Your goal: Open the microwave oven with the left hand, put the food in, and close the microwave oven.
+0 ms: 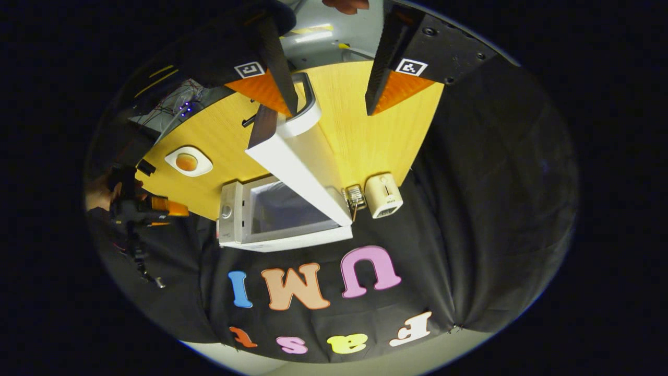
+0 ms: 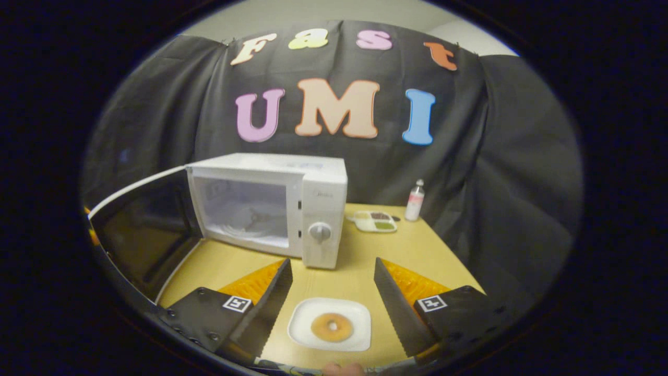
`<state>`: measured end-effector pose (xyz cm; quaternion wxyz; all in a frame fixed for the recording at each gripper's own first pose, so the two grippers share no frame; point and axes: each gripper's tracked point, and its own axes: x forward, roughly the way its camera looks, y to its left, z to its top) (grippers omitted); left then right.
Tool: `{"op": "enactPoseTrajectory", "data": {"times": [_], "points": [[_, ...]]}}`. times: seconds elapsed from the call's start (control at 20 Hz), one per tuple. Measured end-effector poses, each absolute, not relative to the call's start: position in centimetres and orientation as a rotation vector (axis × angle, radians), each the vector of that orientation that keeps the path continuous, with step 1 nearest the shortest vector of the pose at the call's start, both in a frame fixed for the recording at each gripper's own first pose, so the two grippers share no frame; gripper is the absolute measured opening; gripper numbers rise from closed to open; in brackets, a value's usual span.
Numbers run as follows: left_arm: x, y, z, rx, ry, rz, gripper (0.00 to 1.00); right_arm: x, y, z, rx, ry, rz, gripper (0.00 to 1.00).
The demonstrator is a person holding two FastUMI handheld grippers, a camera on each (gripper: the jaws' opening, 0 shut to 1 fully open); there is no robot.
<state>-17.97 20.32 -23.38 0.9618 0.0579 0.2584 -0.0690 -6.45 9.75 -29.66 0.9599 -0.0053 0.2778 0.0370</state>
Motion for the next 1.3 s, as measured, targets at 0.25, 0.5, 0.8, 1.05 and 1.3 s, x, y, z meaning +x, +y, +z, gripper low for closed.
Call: {"op": "enactPoseTrajectory", "data": {"times": [0.25, 0.5, 0.8, 1.05, 1.3], "points": [[-17.8, 22.9, -20.5, 0.118, 0.499, -0.077, 0.77, -8.3, 9.1, -36.1, -0.009, 0.709, 0.057, 0.99], [-15.2, 23.7, -15.1, 0.121, 0.383, -0.051, 0.76, -8.9, 9.4, -39.8, -0.073, 0.796, 0.096, 0.98], [-10.9, 23.3, -9.6, 0.037, 0.207, -0.011, 0.75, -9.5, 9.3, -42.6, -0.086, 0.87, 0.095, 0.99], [-8.0, 22.2, -4.9, -0.106, 0.054, 0.018, 0.82, -10.0, 9.7, -44.4, -0.071, 0.924, 0.106, 0.98], [-6.3, 21.1, -1.5, -0.182, -0.05, 0.022, 0.98, -10.4, 10.0, -44.9, 0.032, 0.95, 0.076, 0.99]]}}
